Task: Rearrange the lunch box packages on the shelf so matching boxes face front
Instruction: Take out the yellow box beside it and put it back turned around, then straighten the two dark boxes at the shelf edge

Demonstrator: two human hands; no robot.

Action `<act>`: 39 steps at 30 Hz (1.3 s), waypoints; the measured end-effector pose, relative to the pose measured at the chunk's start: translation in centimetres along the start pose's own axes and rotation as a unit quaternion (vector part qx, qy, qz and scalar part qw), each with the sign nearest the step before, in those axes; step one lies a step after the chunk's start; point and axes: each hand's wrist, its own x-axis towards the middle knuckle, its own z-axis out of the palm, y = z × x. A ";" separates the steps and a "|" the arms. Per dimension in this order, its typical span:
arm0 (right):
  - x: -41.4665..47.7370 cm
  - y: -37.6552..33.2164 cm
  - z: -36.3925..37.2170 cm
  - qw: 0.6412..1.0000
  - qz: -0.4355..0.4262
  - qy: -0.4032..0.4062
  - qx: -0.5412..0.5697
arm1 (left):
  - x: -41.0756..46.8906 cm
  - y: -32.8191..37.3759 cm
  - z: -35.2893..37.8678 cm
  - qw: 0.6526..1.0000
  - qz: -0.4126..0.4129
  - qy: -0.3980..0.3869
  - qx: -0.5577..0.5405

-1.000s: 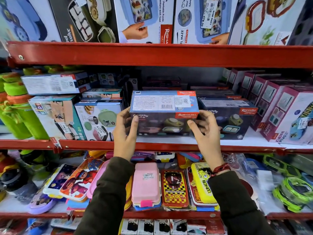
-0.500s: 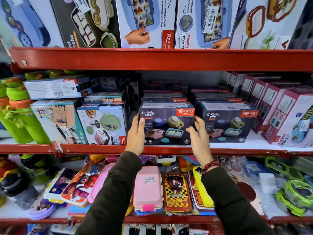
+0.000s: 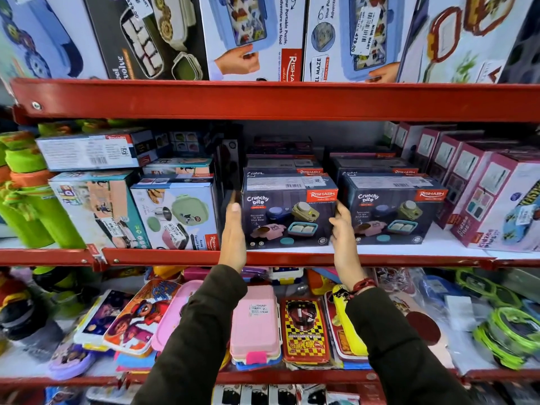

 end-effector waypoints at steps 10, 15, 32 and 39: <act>-1.8 0.0 -0.3 1.000 -0.014 -0.011 -0.008 | -0.5 0.1 -1.3 1.000 -0.004 -0.013 -0.006; -2.9 0.0 -0.8 0.999 -0.037 -0.009 -0.025 | -1.6 0.2 -1.9 0.999 0.008 -0.037 0.022; -4.6 1.1 -4.8 0.995 -0.094 0.045 -0.006 | -7.1 -3.2 1.8 0.965 0.162 0.202 0.043; -3.5 -0.1 -10.4 0.989 -0.109 0.098 0.006 | -9.7 -2.9 11.5 0.985 0.167 0.003 0.052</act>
